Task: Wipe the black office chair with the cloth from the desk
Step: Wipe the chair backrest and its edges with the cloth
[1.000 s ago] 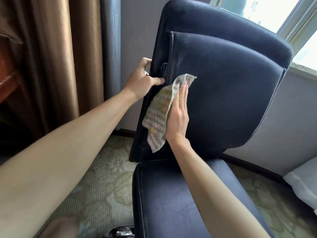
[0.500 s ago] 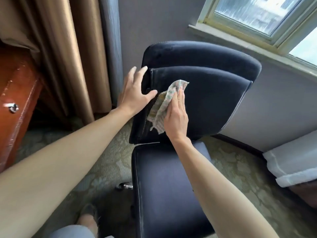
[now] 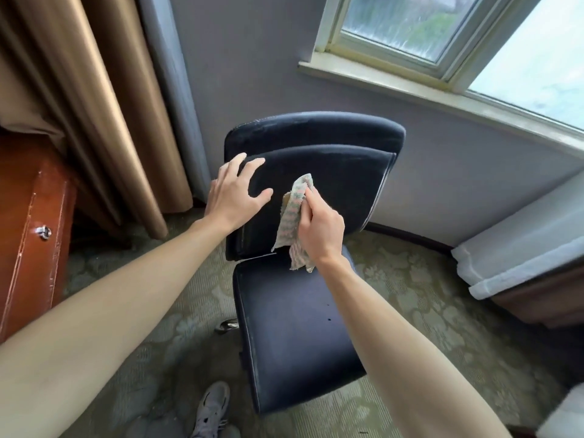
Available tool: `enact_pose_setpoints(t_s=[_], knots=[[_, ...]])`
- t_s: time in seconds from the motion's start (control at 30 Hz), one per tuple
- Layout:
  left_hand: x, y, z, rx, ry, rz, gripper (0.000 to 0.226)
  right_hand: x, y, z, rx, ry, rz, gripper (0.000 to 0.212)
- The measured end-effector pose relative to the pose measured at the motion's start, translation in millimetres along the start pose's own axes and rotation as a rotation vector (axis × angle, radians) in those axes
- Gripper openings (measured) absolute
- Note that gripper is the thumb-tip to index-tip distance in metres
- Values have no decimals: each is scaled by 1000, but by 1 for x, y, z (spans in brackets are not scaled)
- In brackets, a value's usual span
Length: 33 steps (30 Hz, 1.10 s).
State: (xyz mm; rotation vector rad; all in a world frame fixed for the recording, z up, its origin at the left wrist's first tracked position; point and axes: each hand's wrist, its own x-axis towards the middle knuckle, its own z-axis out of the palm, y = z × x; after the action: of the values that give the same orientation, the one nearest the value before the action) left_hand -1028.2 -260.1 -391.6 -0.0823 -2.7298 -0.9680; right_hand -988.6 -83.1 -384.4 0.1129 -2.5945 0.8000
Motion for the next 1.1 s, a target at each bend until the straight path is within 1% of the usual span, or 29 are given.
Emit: enact_pose_setpoints(t_s=[0.23,0.43,0.6,0.77,0.93,1.0,1.1], knots=[[24,21,6,0,-44,52,56,19,9,-15,-3,-19,129,29],[46,53,26,1,-55,57,52,34,41,-29,54,5,204,24],[58,94,61,28,-44,29,50,48,90,-44,90,-17,224,27],[64,153,118,49,-35,-20,50,66,163,-73,154,-76,223,29],[67,219,174,111,-83,-70,49,72,230,-110,194,-132,246,30],[71,239,187,146,-100,-71,50,75,254,-124,193,-161,269,32],[82,262,197,211,-126,-50,50,81,280,-138,201,-151,314,31]])
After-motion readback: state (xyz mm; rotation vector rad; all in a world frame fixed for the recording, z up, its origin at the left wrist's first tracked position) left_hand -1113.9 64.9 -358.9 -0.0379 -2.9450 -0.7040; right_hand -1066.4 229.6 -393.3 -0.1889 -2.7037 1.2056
